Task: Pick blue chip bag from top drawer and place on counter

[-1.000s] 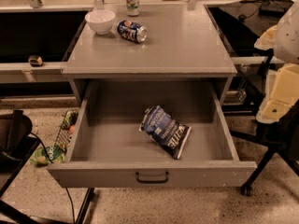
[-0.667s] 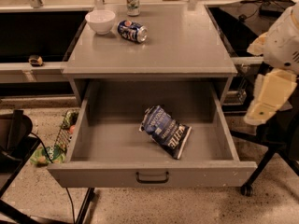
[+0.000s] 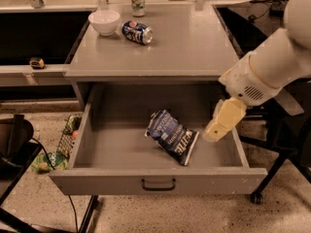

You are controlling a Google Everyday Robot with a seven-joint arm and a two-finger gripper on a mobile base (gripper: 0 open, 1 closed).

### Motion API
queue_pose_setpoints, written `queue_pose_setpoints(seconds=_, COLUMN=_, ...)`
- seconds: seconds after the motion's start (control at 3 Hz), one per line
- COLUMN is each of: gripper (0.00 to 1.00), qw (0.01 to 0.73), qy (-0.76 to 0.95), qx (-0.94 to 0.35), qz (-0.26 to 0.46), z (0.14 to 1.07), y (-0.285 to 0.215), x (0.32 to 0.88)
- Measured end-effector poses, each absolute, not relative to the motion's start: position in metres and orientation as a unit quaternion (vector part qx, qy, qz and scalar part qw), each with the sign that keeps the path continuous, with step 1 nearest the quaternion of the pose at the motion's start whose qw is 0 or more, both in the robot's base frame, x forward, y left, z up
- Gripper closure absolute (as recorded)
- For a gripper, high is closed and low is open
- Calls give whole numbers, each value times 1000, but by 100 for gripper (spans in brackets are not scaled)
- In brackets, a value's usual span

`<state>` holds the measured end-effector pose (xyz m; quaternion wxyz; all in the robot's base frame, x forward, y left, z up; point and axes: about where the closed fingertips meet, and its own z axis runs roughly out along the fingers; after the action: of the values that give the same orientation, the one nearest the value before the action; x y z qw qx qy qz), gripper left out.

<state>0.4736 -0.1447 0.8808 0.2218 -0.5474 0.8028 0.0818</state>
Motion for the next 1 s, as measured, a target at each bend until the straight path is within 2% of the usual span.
queue_pose_setpoints(seconds=0.33, gripper=0, qw=241, qy=793, qx=-542, qz=135, z=843, y=-103, x=492)
queue_pose_setpoints(seconds=1.0, gripper=0, qw=224, qy=800, qx=-539, qz=143, z=824, y=-95, x=498)
